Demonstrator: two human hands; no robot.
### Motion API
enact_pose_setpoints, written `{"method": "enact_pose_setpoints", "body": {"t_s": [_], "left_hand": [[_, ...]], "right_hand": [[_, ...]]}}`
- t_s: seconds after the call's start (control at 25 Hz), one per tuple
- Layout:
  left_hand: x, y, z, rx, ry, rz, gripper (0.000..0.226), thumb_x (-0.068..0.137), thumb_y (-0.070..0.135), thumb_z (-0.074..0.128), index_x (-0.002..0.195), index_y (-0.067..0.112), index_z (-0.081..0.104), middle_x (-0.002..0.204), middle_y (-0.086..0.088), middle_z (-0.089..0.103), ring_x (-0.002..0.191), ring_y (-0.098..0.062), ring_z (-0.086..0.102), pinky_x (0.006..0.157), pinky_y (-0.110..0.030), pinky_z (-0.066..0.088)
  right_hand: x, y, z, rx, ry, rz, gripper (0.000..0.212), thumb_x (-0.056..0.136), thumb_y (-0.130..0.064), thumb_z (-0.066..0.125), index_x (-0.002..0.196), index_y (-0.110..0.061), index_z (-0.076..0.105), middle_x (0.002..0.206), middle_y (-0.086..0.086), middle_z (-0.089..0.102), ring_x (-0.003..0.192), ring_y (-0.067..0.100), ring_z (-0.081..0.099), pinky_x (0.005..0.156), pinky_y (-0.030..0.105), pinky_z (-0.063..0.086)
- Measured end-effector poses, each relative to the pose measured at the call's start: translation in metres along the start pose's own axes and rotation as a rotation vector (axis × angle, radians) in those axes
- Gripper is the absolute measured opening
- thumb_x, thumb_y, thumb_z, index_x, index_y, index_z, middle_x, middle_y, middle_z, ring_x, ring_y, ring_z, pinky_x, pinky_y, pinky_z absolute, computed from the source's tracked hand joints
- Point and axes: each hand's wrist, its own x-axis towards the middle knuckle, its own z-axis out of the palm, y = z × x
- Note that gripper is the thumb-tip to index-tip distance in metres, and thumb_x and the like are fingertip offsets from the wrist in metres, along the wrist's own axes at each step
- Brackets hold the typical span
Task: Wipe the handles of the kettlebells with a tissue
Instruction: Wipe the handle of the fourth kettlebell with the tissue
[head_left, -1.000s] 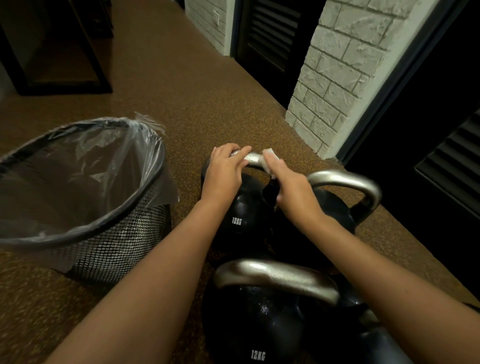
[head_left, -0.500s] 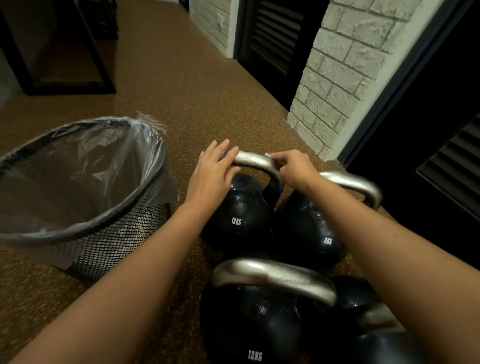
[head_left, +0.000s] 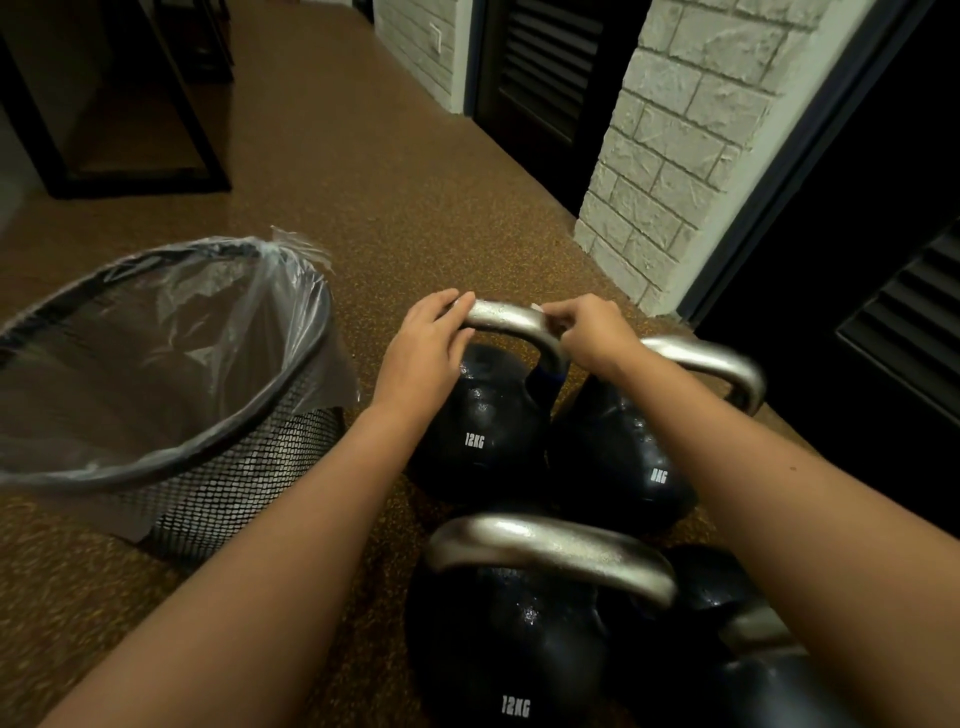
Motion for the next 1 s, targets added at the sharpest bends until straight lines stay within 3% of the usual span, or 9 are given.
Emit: {"method": "enact_pose_setpoints", "body": {"t_s": [0.12,0.24,0.4,0.52,0.6,0.72,0.84,1.0], "left_hand": [[0.000,0.001,0.005,-0.017,0.031,-0.018,0.041,0.093,0.016,0.053,0.134,0.013,0.050,0.136,-0.006,0.048,0.130,-0.019,0.038,0.107,-0.027,0.031],[-0.001,0.001,0.007,-0.026,0.046,-0.018,0.041,0.092,0.015,0.054,0.133,0.012,0.050,0.136,-0.006,0.049,0.130,-0.019,0.039,0.106,-0.025,0.030],[0.000,0.001,0.005,-0.019,0.039,-0.024,0.040,0.093,0.015,0.053,0.133,0.012,0.051,0.136,-0.006,0.049,0.130,-0.019,0.038,0.106,-0.026,0.029],[0.000,0.002,0.006,-0.027,0.038,-0.026,0.040,0.093,0.015,0.053,0.132,0.013,0.051,0.135,-0.006,0.049,0.130,-0.018,0.039,0.106,-0.026,0.030],[0.001,0.001,0.006,-0.033,0.041,-0.024,0.039,0.093,0.014,0.053,0.132,0.012,0.052,0.135,-0.007,0.050,0.129,-0.019,0.040,0.106,-0.026,0.030],[0.001,0.001,0.005,-0.026,0.035,-0.010,0.039,0.092,0.012,0.053,0.132,0.011,0.052,0.134,-0.008,0.050,0.128,-0.021,0.041,0.106,-0.026,0.030],[0.000,0.002,0.003,-0.025,0.035,-0.018,0.040,0.093,0.013,0.052,0.133,0.012,0.051,0.136,-0.007,0.048,0.129,-0.019,0.039,0.106,-0.024,0.028],[-0.001,0.002,0.005,-0.023,0.044,-0.010,0.040,0.093,0.011,0.052,0.133,0.012,0.051,0.136,-0.007,0.048,0.129,-0.019,0.039,0.106,-0.023,0.028]], "right_hand": [[0.004,-0.010,0.000,-0.018,-0.005,0.007,0.041,0.088,0.001,0.046,0.120,-0.018,0.063,0.119,0.012,0.062,0.112,0.028,0.053,0.091,0.030,0.041],[-0.005,-0.014,0.011,0.015,0.123,-0.131,0.047,0.085,0.003,0.048,0.122,-0.021,0.062,0.120,0.010,0.063,0.113,0.027,0.055,0.094,0.027,0.040],[-0.027,0.008,0.029,0.026,0.239,-0.287,0.067,0.074,0.017,0.048,0.132,-0.015,0.053,0.139,0.005,0.050,0.131,0.022,0.044,0.107,0.015,0.021],[-0.029,0.012,0.035,0.009,0.255,-0.268,0.074,0.073,0.018,0.045,0.138,-0.017,0.044,0.145,0.004,0.042,0.136,0.023,0.038,0.109,0.017,0.019],[-0.033,0.005,0.038,-0.039,0.246,-0.290,0.076,0.072,0.018,0.045,0.140,-0.016,0.042,0.149,0.004,0.038,0.137,0.025,0.035,0.111,0.026,0.025],[-0.045,0.010,0.044,-0.225,0.133,-0.358,0.077,0.079,0.015,0.045,0.147,-0.017,0.027,0.157,-0.003,0.017,0.145,0.022,0.014,0.111,0.034,0.032],[-0.057,0.027,0.045,-0.308,0.053,-0.365,0.071,0.087,0.010,0.039,0.149,-0.018,0.018,0.158,-0.007,0.007,0.146,0.019,0.002,0.110,0.037,0.034],[-0.052,0.028,0.042,-0.335,0.061,-0.412,0.071,0.087,0.010,0.039,0.149,-0.018,0.019,0.157,-0.008,0.007,0.146,0.019,0.002,0.109,0.035,0.035]]}}
